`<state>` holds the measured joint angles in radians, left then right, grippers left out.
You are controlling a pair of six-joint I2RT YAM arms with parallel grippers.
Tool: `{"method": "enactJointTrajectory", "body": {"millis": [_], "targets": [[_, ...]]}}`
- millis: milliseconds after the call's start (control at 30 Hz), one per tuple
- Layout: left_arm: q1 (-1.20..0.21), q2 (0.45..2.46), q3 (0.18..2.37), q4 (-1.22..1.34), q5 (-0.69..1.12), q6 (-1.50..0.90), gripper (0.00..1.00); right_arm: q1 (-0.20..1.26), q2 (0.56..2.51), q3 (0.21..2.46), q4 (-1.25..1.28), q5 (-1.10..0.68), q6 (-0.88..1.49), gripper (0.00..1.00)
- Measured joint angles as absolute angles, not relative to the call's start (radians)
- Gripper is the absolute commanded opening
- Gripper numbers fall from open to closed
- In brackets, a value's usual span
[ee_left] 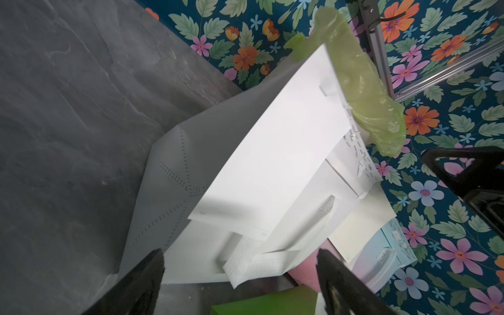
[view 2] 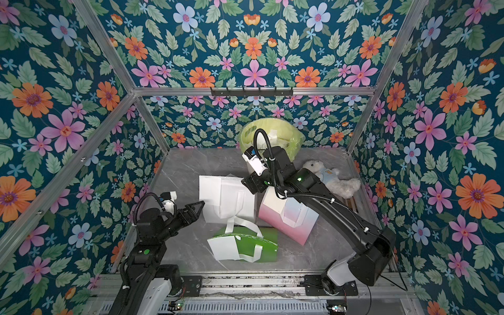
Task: Shred takeout receipts and throw away
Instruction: Pick up the takeout bag at the center of the board.
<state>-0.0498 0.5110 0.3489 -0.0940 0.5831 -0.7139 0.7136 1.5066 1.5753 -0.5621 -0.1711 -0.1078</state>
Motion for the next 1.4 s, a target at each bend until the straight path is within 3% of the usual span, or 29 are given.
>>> {"method": "enactJointTrajectory", "body": {"millis": [600,767,1000,1400], "targets": [[-0.049,0.582,0.244,0.259,0.627,-0.865,0.77,0.732,1.829,1.839,-0.693,-0.2,-0.171,0.66],[-0.049,0.577,0.237,0.295,0.627,-0.868,0.76,0.736,1.843,1.848,-0.71,-0.202,-0.181,0.61],[-0.049,0.608,0.245,0.287,0.615,-0.852,0.85,0.741,1.844,1.85,-0.725,-0.202,-0.187,0.6],[-0.049,0.68,0.203,0.402,0.612,-0.868,0.78,0.76,1.845,1.852,-0.736,-0.2,-0.194,0.54]]}}
